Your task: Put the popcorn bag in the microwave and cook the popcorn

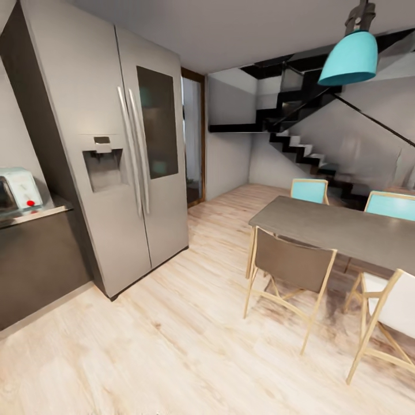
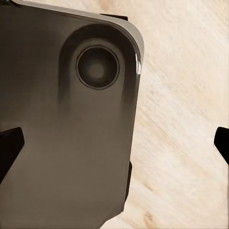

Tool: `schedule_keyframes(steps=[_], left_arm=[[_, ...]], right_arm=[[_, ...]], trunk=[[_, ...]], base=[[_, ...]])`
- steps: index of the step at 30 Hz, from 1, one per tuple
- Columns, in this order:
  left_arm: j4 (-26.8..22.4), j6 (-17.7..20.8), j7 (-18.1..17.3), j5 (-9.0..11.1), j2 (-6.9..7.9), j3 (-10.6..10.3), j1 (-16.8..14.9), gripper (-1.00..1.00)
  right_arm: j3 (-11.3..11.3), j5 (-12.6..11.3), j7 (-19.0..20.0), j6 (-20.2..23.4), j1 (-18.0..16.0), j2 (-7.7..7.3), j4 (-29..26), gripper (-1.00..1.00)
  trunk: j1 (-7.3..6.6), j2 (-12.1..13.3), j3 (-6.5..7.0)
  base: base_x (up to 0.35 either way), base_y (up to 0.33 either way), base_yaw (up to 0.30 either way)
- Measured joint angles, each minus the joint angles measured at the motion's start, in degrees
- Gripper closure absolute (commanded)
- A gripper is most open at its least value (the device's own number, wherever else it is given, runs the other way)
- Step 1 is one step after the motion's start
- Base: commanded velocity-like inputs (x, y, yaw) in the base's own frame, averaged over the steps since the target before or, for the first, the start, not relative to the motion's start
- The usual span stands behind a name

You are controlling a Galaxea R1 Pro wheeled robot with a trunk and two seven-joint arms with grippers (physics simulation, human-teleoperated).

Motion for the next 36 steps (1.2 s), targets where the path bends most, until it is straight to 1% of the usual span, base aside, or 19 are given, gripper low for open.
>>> schedule_keyframes(steps=[36], left_arm=[[0.0, 0.0, 0.0, 0.1, 0.04, 0.1, 0.0, -1.00]], right_arm=[[0.1, 0.0, 0.0, 0.1, 0.0, 0.01, 0.0, -1.00]], trunk=[[0.00, 0.0, 0.00]], base=[[0.000, 0.000, 0.300]])
